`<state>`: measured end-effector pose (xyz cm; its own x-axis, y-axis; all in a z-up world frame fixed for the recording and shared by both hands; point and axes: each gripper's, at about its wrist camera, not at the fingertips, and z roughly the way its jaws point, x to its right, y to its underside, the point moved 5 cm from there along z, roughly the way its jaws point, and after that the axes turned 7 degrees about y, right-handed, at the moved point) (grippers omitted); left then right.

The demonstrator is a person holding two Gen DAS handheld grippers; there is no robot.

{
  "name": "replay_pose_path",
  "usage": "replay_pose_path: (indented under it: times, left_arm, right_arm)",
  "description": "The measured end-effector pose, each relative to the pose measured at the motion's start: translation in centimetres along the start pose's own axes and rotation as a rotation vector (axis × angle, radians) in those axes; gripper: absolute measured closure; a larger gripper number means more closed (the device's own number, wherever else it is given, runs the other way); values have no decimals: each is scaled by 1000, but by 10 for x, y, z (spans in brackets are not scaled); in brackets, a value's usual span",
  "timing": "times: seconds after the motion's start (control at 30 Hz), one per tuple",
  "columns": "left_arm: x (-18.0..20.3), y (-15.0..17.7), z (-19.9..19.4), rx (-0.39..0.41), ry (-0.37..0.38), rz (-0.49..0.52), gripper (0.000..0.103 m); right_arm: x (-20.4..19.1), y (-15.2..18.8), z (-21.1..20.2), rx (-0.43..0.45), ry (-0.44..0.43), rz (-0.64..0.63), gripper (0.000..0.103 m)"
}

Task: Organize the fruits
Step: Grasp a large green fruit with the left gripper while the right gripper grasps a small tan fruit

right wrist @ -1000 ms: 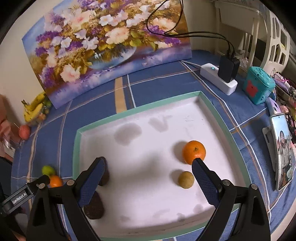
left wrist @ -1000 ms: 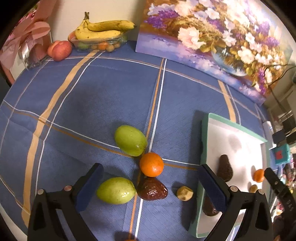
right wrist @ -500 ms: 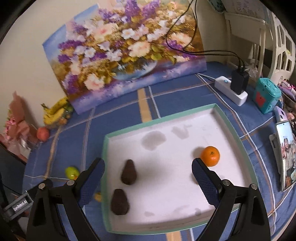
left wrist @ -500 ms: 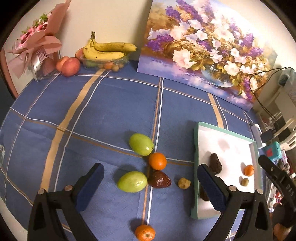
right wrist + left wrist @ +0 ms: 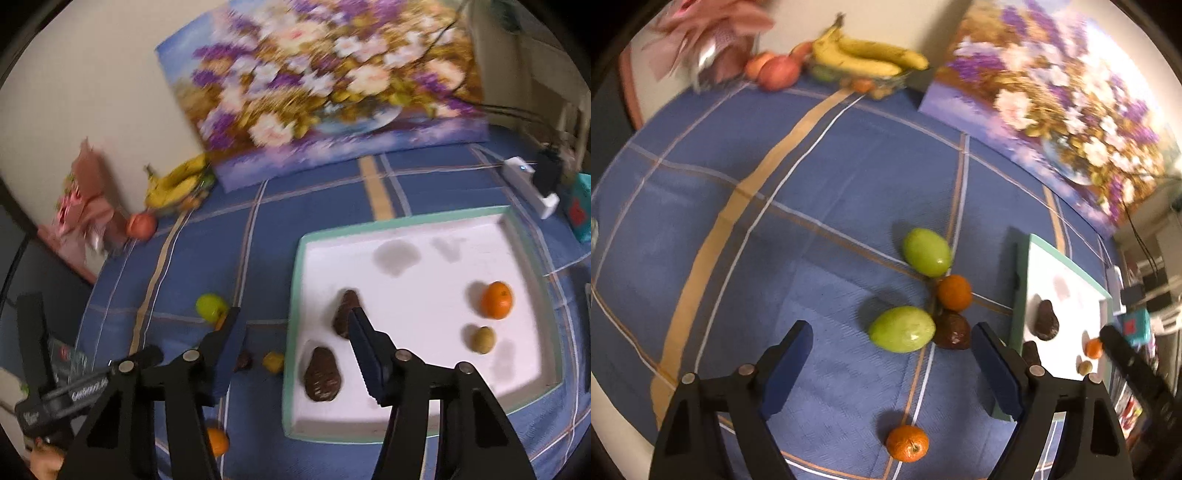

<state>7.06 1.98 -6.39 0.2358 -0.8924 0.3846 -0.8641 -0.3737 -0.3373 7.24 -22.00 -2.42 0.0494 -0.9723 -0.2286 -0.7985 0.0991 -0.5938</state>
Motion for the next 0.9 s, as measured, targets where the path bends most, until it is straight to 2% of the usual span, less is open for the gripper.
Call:
replay_pose_path:
  times: [0.07,0.17,0.4,0.53,0.67,0.9]
  left_arm:
    - [-4,0,7,-11,-5,-32,15]
    - [-8,-1,17,-33,-12,-66,20]
    - [-7,-3,35,-77,-2,-90,25]
    - [-7,-3,46,-110,24,-117,26]
    - [-9,-3,57,-145,36,-135,33]
    - [-9,-4,69,-177,64,-160,34]
  right_arm:
    - [-10,6,12,-53,-15,-14,52]
    - [-21,13,27,-111,-37,-30,54]
    - [-41,25,55,-222,-63,-62,68]
    - [-50,30,66,-256,-33,-102,68]
    - [-53,34,77,-281,28,-142,70]
    - [-53,38,89,-309,86,-172,71]
